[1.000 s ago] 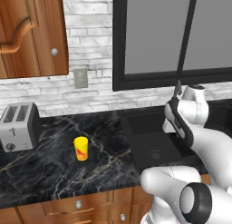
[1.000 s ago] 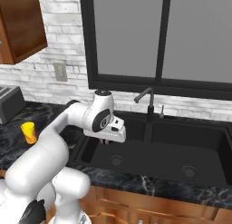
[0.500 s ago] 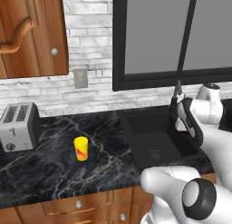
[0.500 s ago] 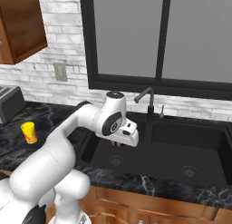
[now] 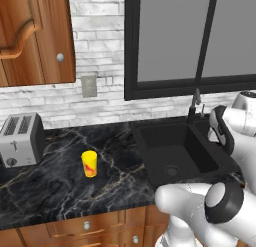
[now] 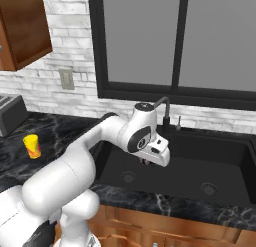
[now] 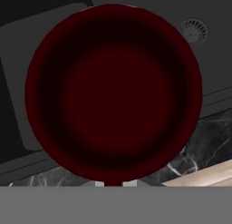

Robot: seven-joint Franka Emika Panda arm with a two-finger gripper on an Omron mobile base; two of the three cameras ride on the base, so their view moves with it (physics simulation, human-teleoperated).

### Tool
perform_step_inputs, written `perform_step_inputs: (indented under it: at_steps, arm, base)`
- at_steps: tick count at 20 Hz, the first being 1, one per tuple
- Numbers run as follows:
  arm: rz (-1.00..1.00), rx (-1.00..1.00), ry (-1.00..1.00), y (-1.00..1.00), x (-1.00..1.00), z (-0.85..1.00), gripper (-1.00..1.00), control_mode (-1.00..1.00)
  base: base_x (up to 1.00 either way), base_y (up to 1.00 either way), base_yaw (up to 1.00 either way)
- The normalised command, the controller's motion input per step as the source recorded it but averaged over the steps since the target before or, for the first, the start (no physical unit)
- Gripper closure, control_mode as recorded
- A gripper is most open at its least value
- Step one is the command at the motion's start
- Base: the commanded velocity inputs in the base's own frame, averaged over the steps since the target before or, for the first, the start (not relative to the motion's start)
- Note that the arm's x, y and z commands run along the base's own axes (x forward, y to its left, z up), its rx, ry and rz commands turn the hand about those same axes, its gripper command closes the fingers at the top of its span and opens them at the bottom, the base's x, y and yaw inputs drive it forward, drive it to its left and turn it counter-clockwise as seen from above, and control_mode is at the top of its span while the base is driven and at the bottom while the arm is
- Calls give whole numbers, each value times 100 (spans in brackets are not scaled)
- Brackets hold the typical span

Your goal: Move any existing items from the left basin to the right basin for drying. Then move the cup from the counter to the left basin of the sink for washing.

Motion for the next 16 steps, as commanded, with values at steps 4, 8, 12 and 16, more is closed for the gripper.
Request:
perform_step_inputs:
  at_steps: [4,8,12,16]
  arm:
    - [-10,0,0,-59,0,3,100,-100]
    - [-10,0,0,-48,0,0,100,-100]
    - [-5,0,0,-30,8,-11,100,-100]
    - [-4,-1,3,-15,33,-8,100,-100]
  base:
    - [0,0,0]
    - [0,0,0]
    - [0,0,0]
    - [0,0,0]
